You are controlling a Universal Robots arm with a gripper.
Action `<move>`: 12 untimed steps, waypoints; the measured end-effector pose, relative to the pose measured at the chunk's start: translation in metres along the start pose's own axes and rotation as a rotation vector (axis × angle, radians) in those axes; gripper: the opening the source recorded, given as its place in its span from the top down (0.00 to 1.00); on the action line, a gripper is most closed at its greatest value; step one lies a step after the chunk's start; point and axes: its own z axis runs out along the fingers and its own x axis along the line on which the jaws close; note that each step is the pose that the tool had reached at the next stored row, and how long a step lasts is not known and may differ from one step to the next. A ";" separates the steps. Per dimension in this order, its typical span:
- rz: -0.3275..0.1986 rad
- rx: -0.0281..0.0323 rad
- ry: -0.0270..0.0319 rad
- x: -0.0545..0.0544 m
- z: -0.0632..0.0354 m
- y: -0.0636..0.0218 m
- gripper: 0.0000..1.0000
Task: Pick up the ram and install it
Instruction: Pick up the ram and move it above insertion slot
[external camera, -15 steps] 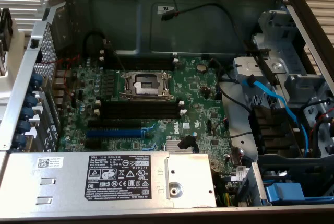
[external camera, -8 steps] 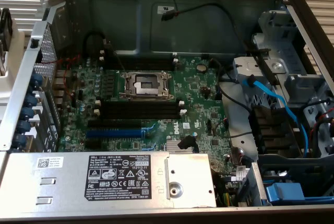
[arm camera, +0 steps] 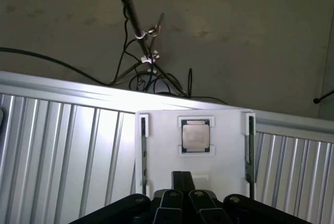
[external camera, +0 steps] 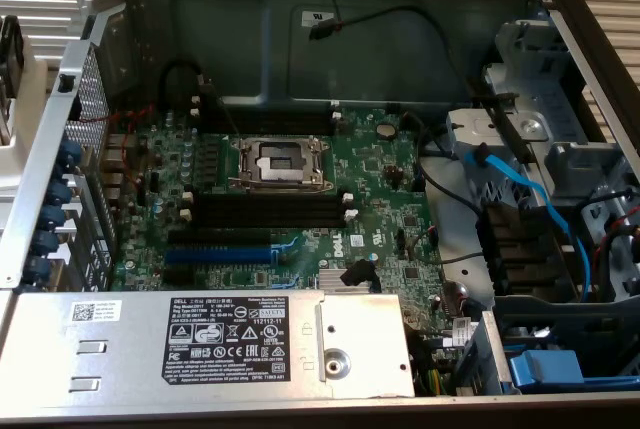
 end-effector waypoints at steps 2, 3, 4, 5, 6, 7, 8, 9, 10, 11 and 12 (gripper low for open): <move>0.000 -0.0002 0.0000 0.000 -0.0001 -0.0001 0.90; 0.000 -0.0002 0.0001 0.001 0.0000 0.0000 0.90; 0.000 -0.0001 0.0001 0.002 0.0001 0.0002 0.90; 0.000 0.0000 0.0000 0.003 0.0003 0.0004 0.90; 0.000 -0.0001 0.0000 0.004 0.0004 0.0005 0.90; 0.000 -0.0001 0.0000 0.004 0.0005 0.0005 0.90; 0.000 -0.0004 0.0001 0.004 0.0005 0.0005 0.90; 0.000 -0.0002 0.0001 0.004 0.0007 0.0005 0.90; 0.000 -0.0001 0.0000 0.004 0.0010 0.0006 0.90; 0.000 -0.0001 0.0001 0.005 0.0011 0.0003 0.90; 0.000 0.0002 0.0000 0.006 0.0013 -0.0004 0.90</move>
